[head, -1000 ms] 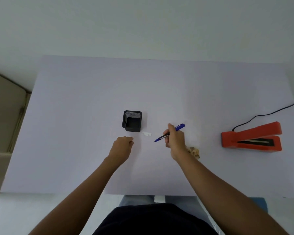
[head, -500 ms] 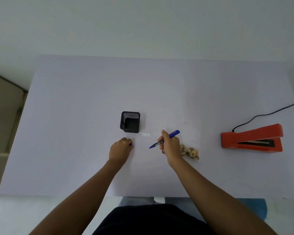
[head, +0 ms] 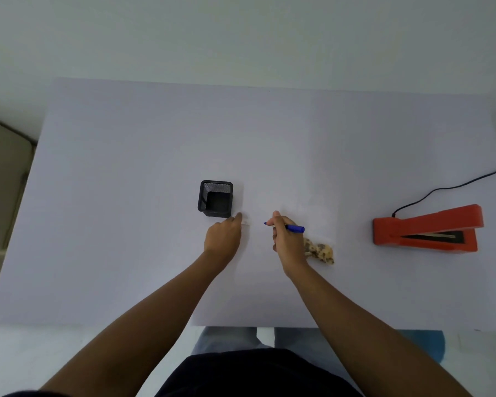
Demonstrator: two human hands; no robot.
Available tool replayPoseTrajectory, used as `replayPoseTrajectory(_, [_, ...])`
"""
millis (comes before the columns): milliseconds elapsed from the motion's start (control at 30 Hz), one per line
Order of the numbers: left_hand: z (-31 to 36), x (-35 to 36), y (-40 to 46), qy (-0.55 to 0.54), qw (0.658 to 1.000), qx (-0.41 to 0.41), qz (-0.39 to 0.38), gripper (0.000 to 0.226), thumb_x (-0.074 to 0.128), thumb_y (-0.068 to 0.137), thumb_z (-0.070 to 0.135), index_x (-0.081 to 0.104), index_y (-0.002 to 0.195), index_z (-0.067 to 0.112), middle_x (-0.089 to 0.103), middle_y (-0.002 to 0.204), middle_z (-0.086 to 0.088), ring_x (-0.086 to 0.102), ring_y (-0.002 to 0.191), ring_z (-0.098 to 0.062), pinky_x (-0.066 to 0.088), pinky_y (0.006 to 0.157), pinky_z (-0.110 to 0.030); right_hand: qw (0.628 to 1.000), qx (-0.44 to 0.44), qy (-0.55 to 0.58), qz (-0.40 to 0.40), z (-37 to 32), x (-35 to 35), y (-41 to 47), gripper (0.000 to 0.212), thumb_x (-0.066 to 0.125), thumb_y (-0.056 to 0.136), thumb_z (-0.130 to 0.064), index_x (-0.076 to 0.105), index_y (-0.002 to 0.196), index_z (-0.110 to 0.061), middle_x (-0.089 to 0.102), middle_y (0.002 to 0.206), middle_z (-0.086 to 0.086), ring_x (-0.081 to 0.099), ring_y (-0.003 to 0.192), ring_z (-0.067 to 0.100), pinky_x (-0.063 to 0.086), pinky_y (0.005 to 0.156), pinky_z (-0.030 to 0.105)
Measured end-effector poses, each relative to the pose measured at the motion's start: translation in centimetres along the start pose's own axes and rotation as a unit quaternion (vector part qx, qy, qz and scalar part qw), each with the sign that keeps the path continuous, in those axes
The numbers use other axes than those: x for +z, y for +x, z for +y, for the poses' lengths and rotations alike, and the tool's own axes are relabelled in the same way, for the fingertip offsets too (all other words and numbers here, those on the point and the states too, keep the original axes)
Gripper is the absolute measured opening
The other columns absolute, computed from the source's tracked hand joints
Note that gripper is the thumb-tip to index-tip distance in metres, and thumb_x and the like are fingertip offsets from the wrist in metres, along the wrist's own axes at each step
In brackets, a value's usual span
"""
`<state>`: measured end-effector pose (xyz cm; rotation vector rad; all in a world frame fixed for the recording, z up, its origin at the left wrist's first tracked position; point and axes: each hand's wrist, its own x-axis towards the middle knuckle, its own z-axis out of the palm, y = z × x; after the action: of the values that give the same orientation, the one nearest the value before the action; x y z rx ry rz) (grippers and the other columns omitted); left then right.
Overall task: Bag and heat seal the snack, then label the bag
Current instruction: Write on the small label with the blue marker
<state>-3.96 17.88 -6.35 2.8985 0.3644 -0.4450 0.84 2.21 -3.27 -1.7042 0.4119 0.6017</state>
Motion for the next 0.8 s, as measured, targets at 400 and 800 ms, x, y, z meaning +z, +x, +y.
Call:
replayPoseTrajectory(400, [0.3, -1.1, 0.1, 0.087, 0.995, 0.004, -0.055, 0.021, 0.051, 0.093, 0.000, 0.063, 0.107, 0.010, 0.068, 0.102, -0.008, 0.069, 0.089, -0.028, 0.051, 0.072, -0.032, 0.999, -0.002, -0.014, -0.042, 1.4, 0.7, 0.6, 0.031, 0.049, 0.103, -0.042, 0.068, 0.110, -0.020, 0.070, 0.093, 0.001, 0.060, 0.063, 0.011, 0.047, 0.047, 0.023])
replayPoseTrajectory(800, [-0.1, 1.0, -0.4, -0.030, 0.999, -0.005, 0.007, 0.018, 0.055, 0.099, 0.022, 0.070, 0.104, 0.014, 0.064, 0.100, -0.005, 0.065, 0.073, -0.024, 0.048, 0.062, -0.027, 0.998, -0.016, -0.039, -0.047, 1.9, 1.6, 0.2, 0.024, 0.049, 0.104, -0.034, 0.063, 0.117, -0.020, 0.069, 0.098, 0.002, 0.060, 0.070, 0.013, 0.049, 0.046, 0.020])
